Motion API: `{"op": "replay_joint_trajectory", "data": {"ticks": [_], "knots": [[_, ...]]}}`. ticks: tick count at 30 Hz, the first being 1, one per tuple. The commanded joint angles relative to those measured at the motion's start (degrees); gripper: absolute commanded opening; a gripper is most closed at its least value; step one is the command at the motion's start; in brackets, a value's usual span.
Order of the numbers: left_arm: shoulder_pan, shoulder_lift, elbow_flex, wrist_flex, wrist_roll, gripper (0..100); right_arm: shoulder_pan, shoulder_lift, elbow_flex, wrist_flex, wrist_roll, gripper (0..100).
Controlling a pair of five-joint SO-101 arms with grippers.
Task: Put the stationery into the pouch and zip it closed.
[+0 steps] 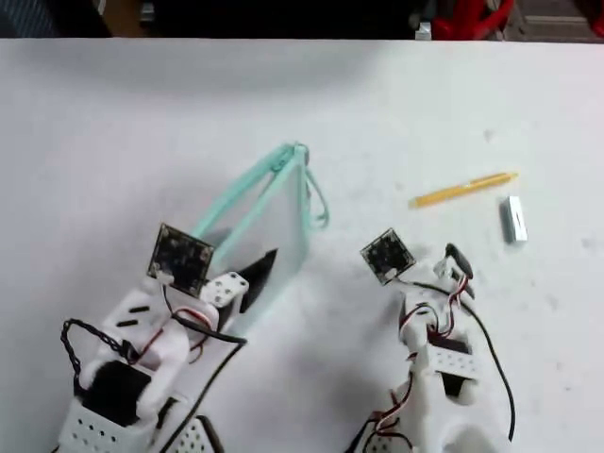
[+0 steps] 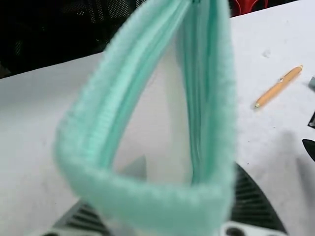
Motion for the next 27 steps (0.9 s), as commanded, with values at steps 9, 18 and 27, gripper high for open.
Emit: {"op": "replay_joint_trajectory", "data": {"ticks": [9,18,27], "knots": [[-0.22,-0.4,-0.18,-0.09,0.18,24,-0.22,-0.84,0.53,-1.1,0.44,18.5],[-0.22,-0.4,-0.18,-0.18,0.18,24,-0.22,-0.84,0.53,-1.1,0.44,18.5],[-0.22,-0.4,-0.18,-0.09,0.18,24,-3.82,-0.84,0.53,-1.1,0.44,18.5]]}}
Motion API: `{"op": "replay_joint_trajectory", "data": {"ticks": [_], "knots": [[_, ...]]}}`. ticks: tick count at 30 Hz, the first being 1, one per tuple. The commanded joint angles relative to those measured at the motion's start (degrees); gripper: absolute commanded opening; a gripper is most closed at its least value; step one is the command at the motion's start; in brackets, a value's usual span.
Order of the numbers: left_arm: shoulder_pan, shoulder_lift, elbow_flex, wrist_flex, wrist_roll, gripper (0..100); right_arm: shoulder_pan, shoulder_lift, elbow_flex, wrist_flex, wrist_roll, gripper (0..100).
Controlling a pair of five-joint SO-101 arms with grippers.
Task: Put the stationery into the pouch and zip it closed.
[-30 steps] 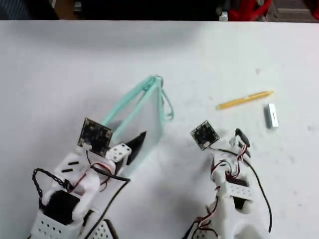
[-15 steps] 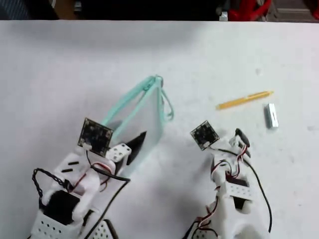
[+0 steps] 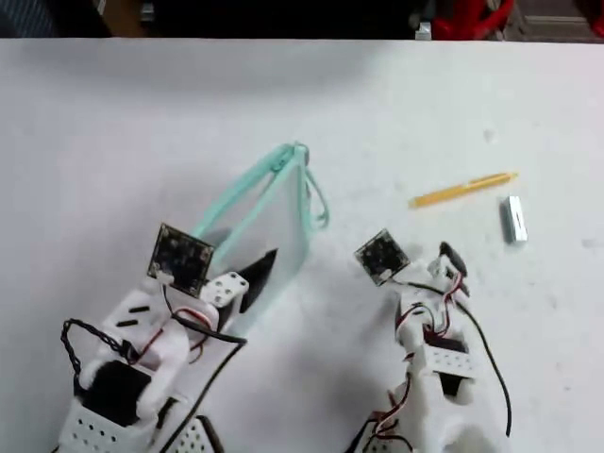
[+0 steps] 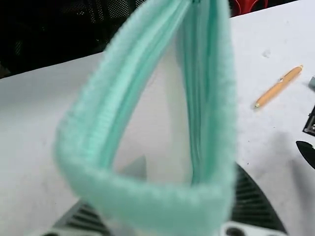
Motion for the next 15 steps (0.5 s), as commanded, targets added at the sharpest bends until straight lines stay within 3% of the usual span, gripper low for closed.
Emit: {"op": "replay_joint_trajectory", "data": {"ticks": [1,15], "knots": [[-0.22,-0.4,-0.18,-0.09,0.18,24,-1.01,-0.84,0.53,-1.1,0.44,18.5],[-0.22,-0.4,-0.18,-0.09,0.18,24,-1.89,-0.92,0.53,-1.1,0.44,18.7]]}}
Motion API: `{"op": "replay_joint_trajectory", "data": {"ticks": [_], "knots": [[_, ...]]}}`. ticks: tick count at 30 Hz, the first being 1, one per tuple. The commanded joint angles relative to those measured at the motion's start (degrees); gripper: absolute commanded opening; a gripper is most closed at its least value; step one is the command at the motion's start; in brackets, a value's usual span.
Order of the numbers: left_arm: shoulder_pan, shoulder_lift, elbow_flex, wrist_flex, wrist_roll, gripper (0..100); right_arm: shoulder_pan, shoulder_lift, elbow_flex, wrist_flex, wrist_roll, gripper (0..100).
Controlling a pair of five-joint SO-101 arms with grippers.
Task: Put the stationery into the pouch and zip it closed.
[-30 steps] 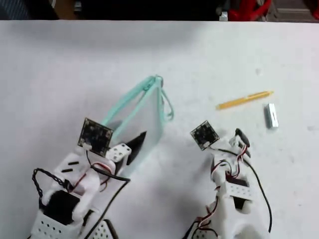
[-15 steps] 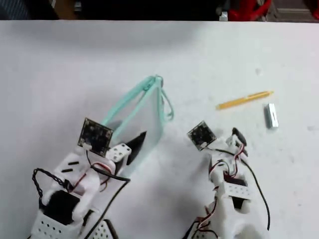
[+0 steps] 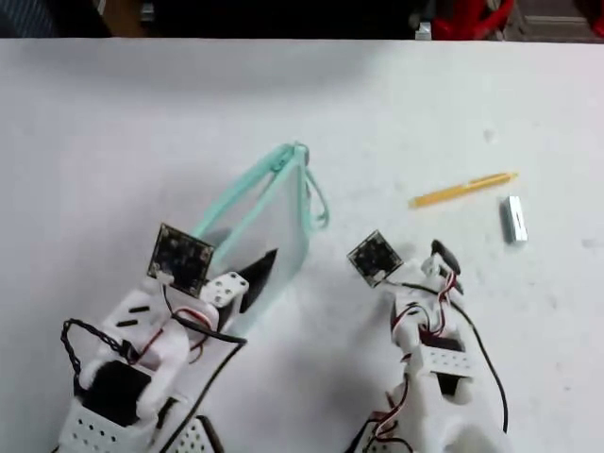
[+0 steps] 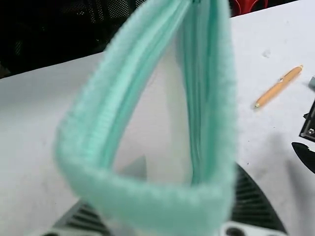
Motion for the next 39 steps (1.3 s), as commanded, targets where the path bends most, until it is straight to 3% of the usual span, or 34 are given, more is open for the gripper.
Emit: {"op": "replay_joint_trajectory", "data": {"ticks": [1,11,16,20,23,28,31,37,39], "knots": [[-0.22,-0.4,-0.18,-0.09,0.18,24,-0.31,-1.01,0.53,-1.1,0.35,18.7],[-0.22,-0.4,-0.18,-0.09,0.18,24,2.59,-1.01,-0.26,-0.48,0.44,18.7],[-0.22,-0.4,-0.18,-0.09,0.18,24,8.84,-2.68,-6.15,1.8,-2.37,18.7],[-0.22,-0.4,-0.09,-0.09,0.18,24,15.87,-5.85,-24.97,25.63,-18.55,18.7],[-0.22,-0.4,-0.09,-0.09,0.18,24,13.85,-4.35,-40.97,45.76,-18.81,18.7],[-0.22,-0.4,-0.09,-0.09,0.18,24,9.01,3.65,-57.05,58.95,-20.92,18.7],[-0.22,-0.4,-0.09,-0.09,0.18,24,8.57,11.47,-63.56,62.81,-29.63,18.7],[-0.13,-0.4,0.88,-0.53,0.18,24,8.4,28.18,-75.52,64.04,-61.01,18.8],[-0.04,-0.4,0.97,-0.53,0.18,24,8.48,33.63,-79.65,64.04,-68.04,18.8]]}}
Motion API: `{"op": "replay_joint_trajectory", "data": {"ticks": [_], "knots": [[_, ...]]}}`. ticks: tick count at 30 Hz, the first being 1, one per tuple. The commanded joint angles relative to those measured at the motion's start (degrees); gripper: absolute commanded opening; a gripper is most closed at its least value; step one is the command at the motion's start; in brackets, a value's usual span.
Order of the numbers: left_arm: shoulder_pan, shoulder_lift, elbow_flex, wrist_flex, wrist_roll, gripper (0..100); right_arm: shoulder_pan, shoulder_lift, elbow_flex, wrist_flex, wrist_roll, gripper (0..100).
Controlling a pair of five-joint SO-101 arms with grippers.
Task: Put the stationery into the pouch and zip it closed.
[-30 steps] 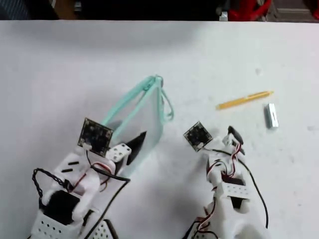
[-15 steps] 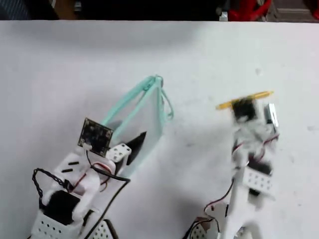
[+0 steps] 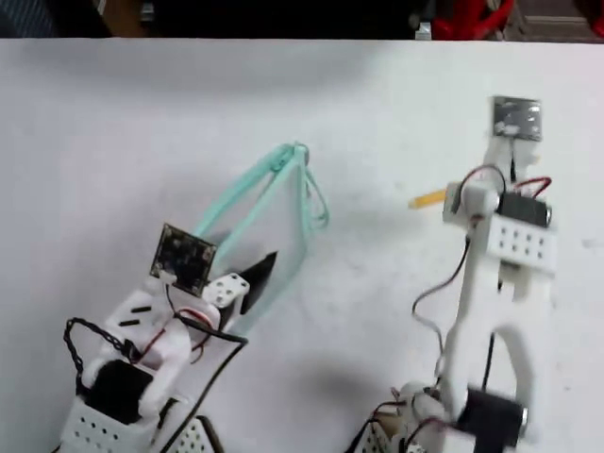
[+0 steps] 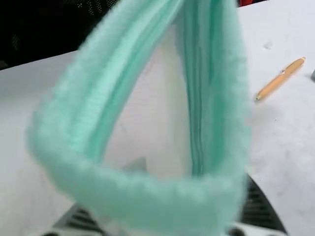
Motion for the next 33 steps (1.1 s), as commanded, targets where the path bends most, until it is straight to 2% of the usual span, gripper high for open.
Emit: {"op": "replay_joint_trajectory", "data": {"ticks": [1,9,14,17,24,29,33], "knots": [[-0.22,-0.4,-0.35,-0.53,0.18,24,-0.48,8.22,-9.14,0.13,-14.51,18.8],[-0.22,-0.4,-0.35,-0.53,0.18,24,-1.63,30.29,-26.46,4.09,-16.18,19.6],[-0.22,-0.4,-0.35,-0.53,0.18,24,-1.63,41.27,-39.82,12.7,-17.23,34.5],[-0.22,-0.4,-0.35,-0.53,0.18,24,-1.19,46.9,-47.12,14.9,-20.31,36.2],[-0.22,-0.4,-0.35,-0.53,0.18,24,-1.36,58.42,-61.89,18.07,-20.57,27.0],[-0.22,-0.4,-0.35,-0.53,0.18,24,-0.4,66.42,-69.63,22.02,-20.57,10.9],[-0.22,-0.4,-0.35,-0.53,0.18,24,-0.13,70.2,-75.25,26.07,-20.57,4.5]]}}
